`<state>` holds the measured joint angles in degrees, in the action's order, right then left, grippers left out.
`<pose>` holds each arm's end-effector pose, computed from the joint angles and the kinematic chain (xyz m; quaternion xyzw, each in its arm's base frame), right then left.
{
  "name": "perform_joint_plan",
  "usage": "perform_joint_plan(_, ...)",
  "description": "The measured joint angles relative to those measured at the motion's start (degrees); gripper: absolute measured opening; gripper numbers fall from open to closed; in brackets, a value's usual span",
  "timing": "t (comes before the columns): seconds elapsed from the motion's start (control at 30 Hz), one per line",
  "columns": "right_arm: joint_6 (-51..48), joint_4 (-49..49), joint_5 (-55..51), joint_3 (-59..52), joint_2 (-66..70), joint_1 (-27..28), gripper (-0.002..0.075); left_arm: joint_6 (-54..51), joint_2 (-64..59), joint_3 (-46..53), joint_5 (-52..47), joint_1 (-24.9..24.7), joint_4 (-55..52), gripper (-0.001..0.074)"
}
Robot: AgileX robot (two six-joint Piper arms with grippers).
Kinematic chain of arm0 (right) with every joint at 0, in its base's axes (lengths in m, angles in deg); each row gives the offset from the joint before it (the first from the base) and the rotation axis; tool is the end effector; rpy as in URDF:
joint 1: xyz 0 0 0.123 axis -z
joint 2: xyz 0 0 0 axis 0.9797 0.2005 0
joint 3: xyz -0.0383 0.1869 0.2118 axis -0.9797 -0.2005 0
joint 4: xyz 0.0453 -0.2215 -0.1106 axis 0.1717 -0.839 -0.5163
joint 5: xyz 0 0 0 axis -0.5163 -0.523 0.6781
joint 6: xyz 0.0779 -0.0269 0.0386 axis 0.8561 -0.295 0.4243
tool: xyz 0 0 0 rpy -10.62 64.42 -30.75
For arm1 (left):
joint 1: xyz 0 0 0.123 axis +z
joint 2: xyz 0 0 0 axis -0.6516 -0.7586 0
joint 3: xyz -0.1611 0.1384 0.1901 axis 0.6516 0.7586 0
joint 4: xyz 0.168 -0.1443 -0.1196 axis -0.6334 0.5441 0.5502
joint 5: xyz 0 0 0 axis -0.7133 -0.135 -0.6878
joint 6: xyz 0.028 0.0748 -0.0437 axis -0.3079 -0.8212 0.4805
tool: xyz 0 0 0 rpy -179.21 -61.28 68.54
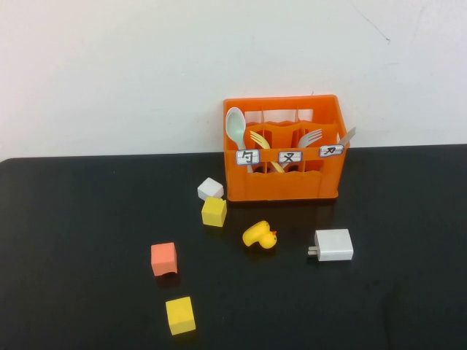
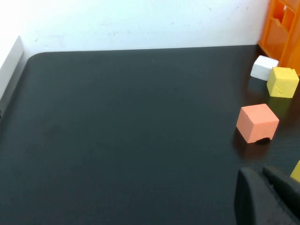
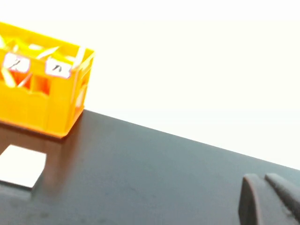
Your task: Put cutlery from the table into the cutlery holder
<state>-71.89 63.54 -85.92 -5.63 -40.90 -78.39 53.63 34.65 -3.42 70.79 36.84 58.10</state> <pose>0.0565 0.0017 0.1956 -0.1148 0.7084 -0.0978 0.6895 0.0535 -0.0049 0.1793 0.0028 0.7868 -0.0481 0.6153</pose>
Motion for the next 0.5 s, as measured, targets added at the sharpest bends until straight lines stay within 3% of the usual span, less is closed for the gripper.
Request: perform_joint_plan(0.5,15.83,-9.23,-13.47,0.32,0.0,1.56,-0.0002,0.0,0.0,0.0,0.0,0.0,0.0,-0.0001)
